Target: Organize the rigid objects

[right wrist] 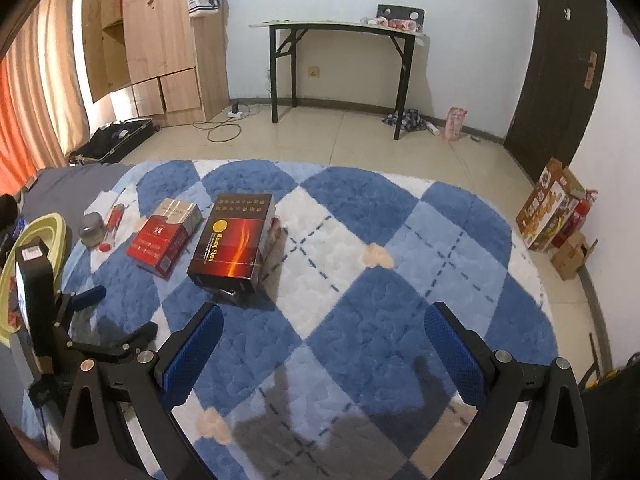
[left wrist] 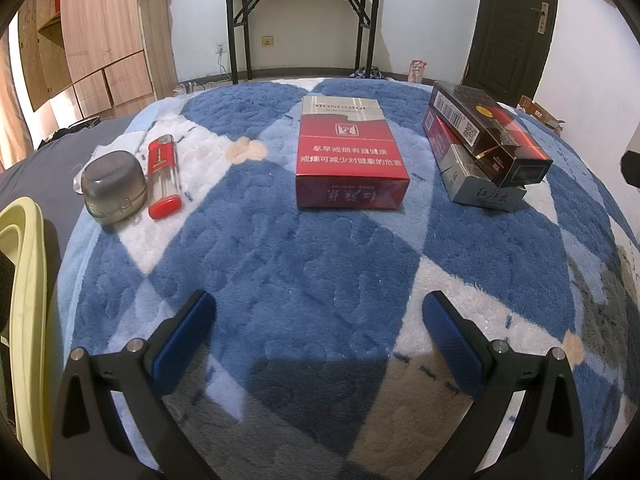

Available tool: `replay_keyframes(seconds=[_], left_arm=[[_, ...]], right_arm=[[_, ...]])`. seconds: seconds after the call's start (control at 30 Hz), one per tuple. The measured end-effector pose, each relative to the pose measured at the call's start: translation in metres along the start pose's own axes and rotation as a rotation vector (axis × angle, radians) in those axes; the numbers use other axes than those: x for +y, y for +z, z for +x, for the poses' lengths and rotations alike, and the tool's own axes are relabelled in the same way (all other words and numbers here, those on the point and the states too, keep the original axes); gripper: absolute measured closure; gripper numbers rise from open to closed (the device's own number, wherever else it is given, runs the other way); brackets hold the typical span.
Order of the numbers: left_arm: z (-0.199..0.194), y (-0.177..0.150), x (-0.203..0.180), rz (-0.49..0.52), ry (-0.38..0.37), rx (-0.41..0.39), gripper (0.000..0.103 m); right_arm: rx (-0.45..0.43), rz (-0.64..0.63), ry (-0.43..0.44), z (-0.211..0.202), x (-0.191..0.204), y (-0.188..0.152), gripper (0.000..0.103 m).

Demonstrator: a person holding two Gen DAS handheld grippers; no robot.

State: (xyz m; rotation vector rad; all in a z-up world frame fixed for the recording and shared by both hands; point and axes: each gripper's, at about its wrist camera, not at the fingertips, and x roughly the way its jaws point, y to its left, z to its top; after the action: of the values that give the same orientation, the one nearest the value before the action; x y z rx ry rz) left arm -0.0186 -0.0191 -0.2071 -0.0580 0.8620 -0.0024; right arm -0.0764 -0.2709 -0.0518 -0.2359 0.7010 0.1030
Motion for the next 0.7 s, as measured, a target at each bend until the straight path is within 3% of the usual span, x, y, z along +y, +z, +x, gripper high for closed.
replay_keyframes(seconds=[0.7], left_arm=[[0.000,0.000,0.000,0.000,0.000,0.000,0.000]], right_arm=[[0.022,-0.035,-0.016,-0.003,-0.004,-0.007,0.000]])
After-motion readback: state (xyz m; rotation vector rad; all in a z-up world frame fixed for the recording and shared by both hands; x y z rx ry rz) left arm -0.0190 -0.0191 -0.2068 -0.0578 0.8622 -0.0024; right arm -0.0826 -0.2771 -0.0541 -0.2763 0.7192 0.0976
